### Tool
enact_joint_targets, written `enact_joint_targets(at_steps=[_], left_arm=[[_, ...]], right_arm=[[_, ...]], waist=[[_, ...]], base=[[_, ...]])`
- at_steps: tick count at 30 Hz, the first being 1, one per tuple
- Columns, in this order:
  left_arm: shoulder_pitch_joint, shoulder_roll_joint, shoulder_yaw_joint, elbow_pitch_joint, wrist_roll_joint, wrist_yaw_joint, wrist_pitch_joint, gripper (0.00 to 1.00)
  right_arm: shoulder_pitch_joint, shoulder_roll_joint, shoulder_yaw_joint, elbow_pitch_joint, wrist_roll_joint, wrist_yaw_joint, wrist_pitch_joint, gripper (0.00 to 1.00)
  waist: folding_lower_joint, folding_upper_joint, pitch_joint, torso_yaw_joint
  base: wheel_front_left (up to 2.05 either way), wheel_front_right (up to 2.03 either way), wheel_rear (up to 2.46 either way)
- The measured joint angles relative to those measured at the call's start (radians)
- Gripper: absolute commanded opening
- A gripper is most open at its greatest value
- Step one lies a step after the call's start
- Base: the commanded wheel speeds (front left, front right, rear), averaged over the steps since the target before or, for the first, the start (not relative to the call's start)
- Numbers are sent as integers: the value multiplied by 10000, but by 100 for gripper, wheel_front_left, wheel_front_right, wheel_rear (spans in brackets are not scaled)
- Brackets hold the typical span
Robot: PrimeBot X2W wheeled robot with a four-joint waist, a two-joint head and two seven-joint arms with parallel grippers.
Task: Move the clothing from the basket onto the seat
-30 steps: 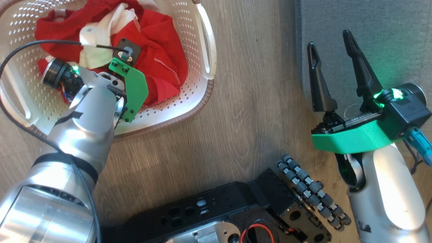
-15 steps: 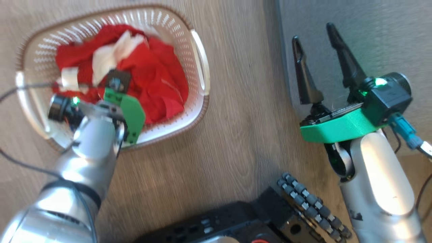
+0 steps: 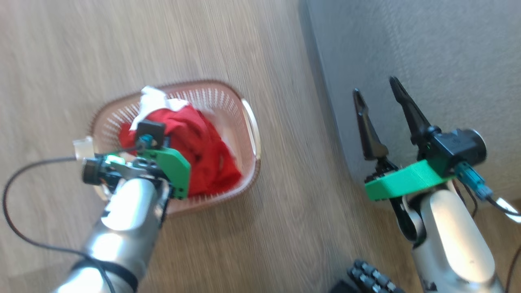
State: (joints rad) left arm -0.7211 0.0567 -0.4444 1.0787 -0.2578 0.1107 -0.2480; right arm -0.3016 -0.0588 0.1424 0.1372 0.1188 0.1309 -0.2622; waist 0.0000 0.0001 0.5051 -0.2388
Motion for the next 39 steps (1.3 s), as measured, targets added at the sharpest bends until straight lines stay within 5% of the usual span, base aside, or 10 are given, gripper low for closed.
enact_joint_targets(at_steps=[19,39], left_arm=[[3995,-144,2462,-7446,382,-128,-12,0],[4260,-150,2061,-11913,-86,-138,-42,0]], right_arm=[[1771,21,-872,345,366,0,12,100],[2374,52,-826,-556,1507,0,13,100]], waist=[[-1,0,-3740,627],[-1,-1,-4714,883]], base=[[0,0,0],[0,0,0]])
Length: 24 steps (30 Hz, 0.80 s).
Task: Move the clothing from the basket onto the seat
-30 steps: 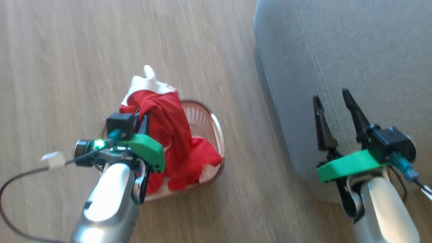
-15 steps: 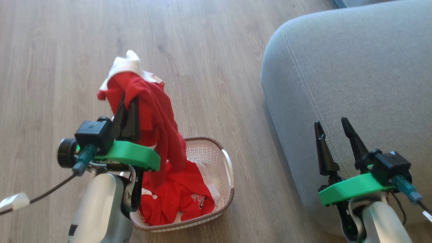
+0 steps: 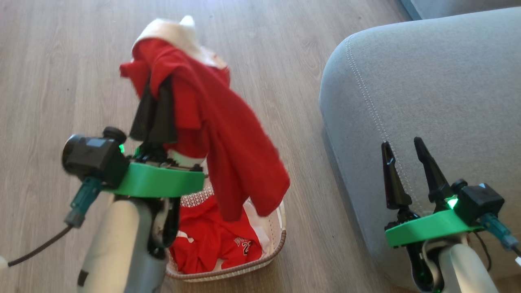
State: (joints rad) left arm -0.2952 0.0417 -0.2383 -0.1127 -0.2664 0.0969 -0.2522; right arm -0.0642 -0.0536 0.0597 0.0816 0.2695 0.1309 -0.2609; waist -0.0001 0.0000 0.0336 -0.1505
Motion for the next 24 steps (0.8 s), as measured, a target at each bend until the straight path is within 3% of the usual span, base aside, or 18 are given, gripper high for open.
enact_joint_targets(at_steps=[12,24], left_arm=[[-942,0,-1492,-792,8,399,-54,0],[-943,0,-1776,-725,6,489,-54,0]], right_arm=[[204,-150,497,-165,-144,0,0,100],[204,-161,533,-157,-148,0,0,100]], waist=[[0,0,69,-56],[1,0,132,-187]], base=[[0,0,0],[0,0,0]])
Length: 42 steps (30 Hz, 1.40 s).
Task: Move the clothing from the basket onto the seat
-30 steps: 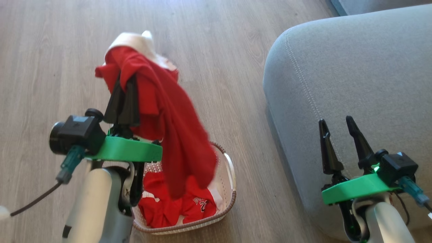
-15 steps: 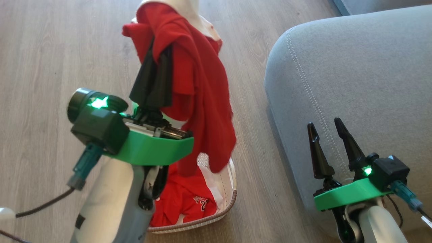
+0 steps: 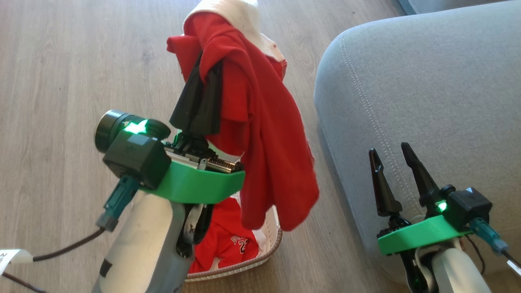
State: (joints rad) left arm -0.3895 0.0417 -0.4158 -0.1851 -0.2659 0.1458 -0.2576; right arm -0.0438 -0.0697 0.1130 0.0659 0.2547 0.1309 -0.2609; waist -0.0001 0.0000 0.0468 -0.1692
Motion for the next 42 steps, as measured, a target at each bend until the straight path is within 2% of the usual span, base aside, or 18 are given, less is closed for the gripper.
enact_joint_targets(at_steps=[8,11,12,16,21,24,32,42], left_arm=[[1,2,6,33,-13,29,0,0],[2,2,12,77,-13,27,0,0],[3,2,23,105,-15,25,0,0],[4,2,25,148,-69,17,0,0],[5,2,4,345,-71,-19,2,0],[9,2,-61,405,-184,-33,2,0],[7,8,-802,460,-412,-115,2,0],[-2,27,-1975,313,-1007,2,2,0]], right_arm=[[-2,-150,63,-167,-180,0,0,100],[-67,-715,859,-918,-320,0,2,100],[-116,-1089,1522,-1363,-349,0,0,100],[-118,-1643,2378,-1904,-176,0,2,100],[-321,-2119,3396,-2079,4,0,0,100],[-728,-2424,4111,-1822,-414,0,2,100],[-1520,-2077,4619,-1089,-886,0,0,100],[-2014,-1536,4477,63,-1371,0,0,100]], waist=[[0,0,-12,-29],[0,0,-12,-26],[0,0,-16,-26],[0,0,-21,-30],[0,0,-18,-22],[0,0,-14,-14],[1,0,-26,163],[1,0,-97,538]], base=[[0,0,0],[0,0,0],[0,0,0],[0,0,0],[0,0,0],[0,0,0],[0,0,0],[0,0,0]])
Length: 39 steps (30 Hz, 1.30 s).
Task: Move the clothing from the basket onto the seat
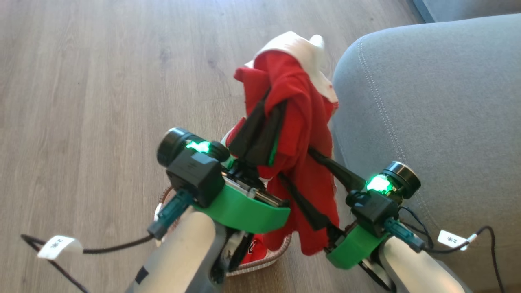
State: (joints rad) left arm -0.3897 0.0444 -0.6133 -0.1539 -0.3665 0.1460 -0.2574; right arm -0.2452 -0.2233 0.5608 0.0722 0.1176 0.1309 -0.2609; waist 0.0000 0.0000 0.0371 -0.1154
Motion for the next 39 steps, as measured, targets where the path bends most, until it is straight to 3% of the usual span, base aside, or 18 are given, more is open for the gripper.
enact_joint_targets(at_steps=[5,22,28,29,30,39], left_arm=[[-4,4,-431,-184,-79,88,0,0],[-248,38,-1308,-278,-387,144,0,0],[-242,40,-1480,-313,-546,142,0,0],[-237,40,-1524,-311,-546,138,0,0],[-231,42,-1553,-305,-546,98,0,0],[-78,42,-1444,-201,-546,31,0,0]], right_arm=[[-20,339,-573,571,-458,0,0,100],[-184,711,-332,1377,-1197,0,2,100],[-230,1001,-826,1611,-1151,0,2,100],[-230,1003,-884,1622,-1099,0,2,60],[-228,1020,-997,1597,-1051,0,2,0],[-6,1365,-2472,913,-176,0,2,0]], waist=[[0,0,-49,139],[0,0,-64,472],[0,0,-157,525],[0,0,-175,533],[0,0,-192,538],[0,0,-269,597]], base=[[0,0,0],[0,0,0],[0,0,0],[0,0,0],[0,0,0],[0,0,0]])
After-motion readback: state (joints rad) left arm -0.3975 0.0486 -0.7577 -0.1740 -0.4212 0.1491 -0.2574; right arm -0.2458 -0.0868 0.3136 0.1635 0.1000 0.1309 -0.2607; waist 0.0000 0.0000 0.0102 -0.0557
